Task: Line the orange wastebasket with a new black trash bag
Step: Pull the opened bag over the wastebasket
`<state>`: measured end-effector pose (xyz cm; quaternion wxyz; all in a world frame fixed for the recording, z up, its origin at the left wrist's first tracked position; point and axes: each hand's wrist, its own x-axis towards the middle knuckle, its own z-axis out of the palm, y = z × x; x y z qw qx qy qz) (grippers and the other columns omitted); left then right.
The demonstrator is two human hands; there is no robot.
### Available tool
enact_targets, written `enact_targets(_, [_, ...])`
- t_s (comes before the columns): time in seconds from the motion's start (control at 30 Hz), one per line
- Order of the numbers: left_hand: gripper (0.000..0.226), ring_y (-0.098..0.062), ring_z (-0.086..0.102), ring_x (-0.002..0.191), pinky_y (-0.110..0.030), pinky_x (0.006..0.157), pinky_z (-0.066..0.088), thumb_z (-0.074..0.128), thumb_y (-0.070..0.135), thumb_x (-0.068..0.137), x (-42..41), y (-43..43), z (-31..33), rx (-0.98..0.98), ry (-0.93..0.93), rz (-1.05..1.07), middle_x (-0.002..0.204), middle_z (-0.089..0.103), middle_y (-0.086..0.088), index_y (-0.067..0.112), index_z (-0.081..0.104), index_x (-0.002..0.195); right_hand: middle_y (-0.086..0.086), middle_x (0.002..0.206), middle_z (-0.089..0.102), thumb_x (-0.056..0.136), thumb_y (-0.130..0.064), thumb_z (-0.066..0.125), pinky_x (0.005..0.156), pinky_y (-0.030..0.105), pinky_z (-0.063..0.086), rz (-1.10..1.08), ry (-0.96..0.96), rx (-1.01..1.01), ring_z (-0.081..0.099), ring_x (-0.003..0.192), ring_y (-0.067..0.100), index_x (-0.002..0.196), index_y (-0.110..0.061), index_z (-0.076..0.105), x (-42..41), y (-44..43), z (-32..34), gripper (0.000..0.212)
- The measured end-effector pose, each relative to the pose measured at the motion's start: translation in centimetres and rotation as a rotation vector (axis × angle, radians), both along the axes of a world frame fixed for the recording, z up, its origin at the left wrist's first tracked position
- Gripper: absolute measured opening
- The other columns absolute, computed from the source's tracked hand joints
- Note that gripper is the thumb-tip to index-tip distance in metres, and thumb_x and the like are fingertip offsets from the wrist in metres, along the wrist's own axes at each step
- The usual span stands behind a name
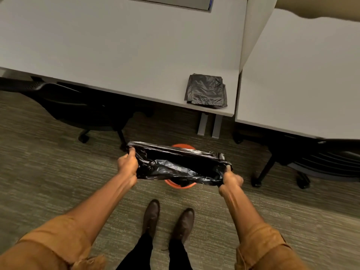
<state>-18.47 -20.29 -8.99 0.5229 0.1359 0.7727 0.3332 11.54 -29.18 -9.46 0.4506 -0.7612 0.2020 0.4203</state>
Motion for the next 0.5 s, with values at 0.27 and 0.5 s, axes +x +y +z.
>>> enact_targets(0.27, [0.059,-0.027,0.072,0.090,-0.043,0.064,0.058,0.051,0.062,0.109,-0.7,2.9,-4.5,-0.134,-0.144,0.168,0.122,0.072,-0.011,0.012,0.064,0.138,0.007,0.063,0.066,0.085,-0.063,0.074,0.062,0.040,0.041,0.578,-0.358,-0.178,0.061,0.067,0.028,0.058,-0.010,0.058,1.9,-1.6,-7.7,0.062])
enact_targets(0.5, [0.057,-0.027,0.074,0.084,-0.048,0.070,0.061,0.054,0.057,0.109,-0.7,3.4,-11.4,-0.213,-0.269,0.025,0.129,0.076,-0.013,0.015,0.066,0.145,0.016,0.093,0.064,0.092,-0.079,0.045,0.074,0.040,0.039,0.637,-0.451,-0.334,0.061,0.088,0.037,0.086,-0.007,0.068,0.9,-1.0,-12.9,0.075])
